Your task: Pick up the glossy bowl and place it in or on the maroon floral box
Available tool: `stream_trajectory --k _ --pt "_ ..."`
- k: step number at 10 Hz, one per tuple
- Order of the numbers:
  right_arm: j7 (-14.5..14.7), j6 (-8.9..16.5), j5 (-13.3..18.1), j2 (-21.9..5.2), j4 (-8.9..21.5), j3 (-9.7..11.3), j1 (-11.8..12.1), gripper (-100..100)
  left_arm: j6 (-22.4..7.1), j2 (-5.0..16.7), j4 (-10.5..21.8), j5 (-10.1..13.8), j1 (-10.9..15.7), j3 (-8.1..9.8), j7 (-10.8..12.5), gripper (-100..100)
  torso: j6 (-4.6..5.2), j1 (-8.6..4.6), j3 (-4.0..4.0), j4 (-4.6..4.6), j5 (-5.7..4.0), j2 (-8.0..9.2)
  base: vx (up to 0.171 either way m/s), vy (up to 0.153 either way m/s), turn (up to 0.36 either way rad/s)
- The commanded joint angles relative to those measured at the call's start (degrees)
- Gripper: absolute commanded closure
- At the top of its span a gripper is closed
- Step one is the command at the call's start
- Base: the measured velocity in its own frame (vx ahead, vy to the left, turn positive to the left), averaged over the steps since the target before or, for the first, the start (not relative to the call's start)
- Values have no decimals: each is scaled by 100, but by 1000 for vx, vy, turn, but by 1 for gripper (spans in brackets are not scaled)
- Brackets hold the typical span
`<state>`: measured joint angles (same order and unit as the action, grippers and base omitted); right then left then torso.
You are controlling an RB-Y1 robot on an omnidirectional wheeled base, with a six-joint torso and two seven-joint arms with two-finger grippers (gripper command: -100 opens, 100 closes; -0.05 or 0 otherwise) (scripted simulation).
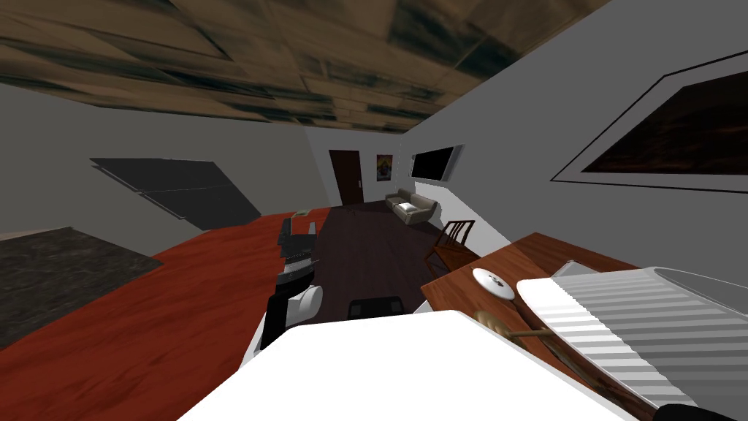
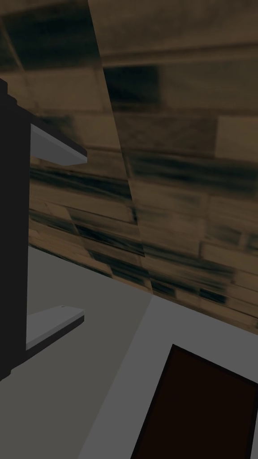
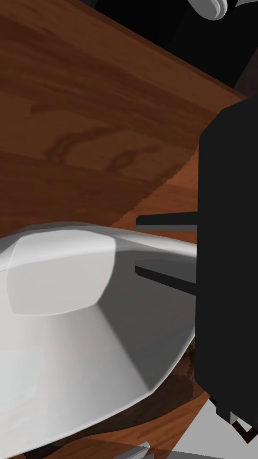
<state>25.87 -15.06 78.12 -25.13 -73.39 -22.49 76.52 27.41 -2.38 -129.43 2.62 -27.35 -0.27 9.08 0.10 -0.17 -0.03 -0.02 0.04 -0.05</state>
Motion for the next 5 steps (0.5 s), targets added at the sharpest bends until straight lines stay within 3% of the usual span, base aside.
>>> stream_trajectory --k 1,2,3,5 --pt "0 0 0 0 0 0 0 100 0 0 0 0 0 0 0 0 0 0 0 0 0 0 0 0 0" --pt "1 -1 0 1 0 2 -2 0 0 0 0 0 0 0 0 0 0 3 -2 -2 3 -2 0 0 0" --pt "-140 3 -113 -79 -162 -168 216 100 0 0 0 0 0 0 0 0 1 4 -2 -2 3 -2 24 62 -69" --pt "-279 -25 -222 -123 -324 -276 386 100 0 -1 0 0 0 -1 0 0 7 48 -10 -8 21 -11 22 101 -64"
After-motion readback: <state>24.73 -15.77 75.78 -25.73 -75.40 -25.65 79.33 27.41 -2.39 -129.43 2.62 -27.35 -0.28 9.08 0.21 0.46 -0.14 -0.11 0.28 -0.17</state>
